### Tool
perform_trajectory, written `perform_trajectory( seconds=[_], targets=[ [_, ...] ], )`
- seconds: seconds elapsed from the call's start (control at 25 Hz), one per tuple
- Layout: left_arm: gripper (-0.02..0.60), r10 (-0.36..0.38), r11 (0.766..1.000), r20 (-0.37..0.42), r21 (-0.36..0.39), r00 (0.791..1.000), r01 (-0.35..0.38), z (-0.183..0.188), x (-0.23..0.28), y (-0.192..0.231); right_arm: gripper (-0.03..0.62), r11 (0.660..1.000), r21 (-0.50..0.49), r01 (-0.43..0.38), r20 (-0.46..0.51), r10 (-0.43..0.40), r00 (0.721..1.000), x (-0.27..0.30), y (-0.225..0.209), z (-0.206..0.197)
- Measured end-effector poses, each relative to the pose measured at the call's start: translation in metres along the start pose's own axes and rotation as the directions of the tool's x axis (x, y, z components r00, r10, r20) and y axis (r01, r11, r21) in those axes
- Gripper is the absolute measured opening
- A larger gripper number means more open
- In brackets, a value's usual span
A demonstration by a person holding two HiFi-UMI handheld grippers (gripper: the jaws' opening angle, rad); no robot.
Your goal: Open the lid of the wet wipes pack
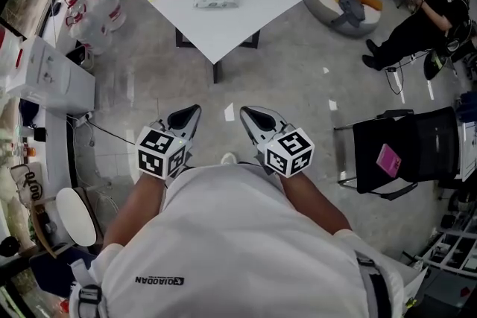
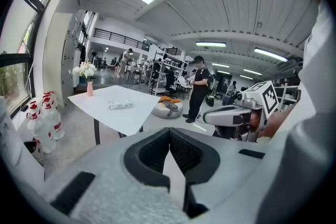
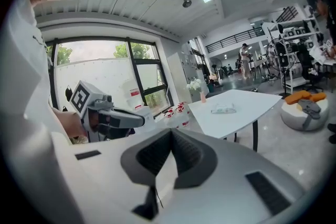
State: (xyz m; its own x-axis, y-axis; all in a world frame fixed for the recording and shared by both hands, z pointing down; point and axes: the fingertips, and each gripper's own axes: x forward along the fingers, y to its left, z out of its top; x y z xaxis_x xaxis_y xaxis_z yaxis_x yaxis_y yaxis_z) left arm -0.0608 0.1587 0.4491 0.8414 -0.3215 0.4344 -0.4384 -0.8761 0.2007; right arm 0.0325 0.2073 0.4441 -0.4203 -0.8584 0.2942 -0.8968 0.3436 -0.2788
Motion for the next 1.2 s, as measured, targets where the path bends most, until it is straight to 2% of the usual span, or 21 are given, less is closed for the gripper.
perform_trajectory(
  seconds=[0.16,0.28,0.56,0.8,1.2],
  targets=[
    [0.008,0.022,1.0,0.002,0.016,1.0,-0.022,0.011,0.017,-0.002,0.006,1.0,-0.015,-0.02,0.003,0.02,1.0,-0.001,-0.024,0.009],
    [0.009,0.051,0.999,0.0,-0.004,0.999,-0.051,0.014,0.025,0.0,0.006,1.0,-0.002,-0.026,0.003,0.026,1.0,-0.003,-0.041,0.01],
    [0.008,0.065,0.998,-0.046,-0.009,0.997,-0.065,0.007,0.032,-0.003,0.006,0.998,0.017,-0.059,-0.005,0.059,0.998,0.0,-0.047,0.008],
    [0.008,0.039,0.999,-0.05,-0.004,0.998,-0.04,0.013,0.049,0.001,0.006,0.998,0.037,-0.047,-0.02,0.047,0.999,0.005,-0.057,0.004],
    [0.009,0.006,1.0,-0.053,-0.031,0.999,-0.007,0.026,0.082,0.038,0.006,0.998,0.065,-0.017,-0.076,0.022,0.997,0.041,-0.082,0.003]
  ],
)
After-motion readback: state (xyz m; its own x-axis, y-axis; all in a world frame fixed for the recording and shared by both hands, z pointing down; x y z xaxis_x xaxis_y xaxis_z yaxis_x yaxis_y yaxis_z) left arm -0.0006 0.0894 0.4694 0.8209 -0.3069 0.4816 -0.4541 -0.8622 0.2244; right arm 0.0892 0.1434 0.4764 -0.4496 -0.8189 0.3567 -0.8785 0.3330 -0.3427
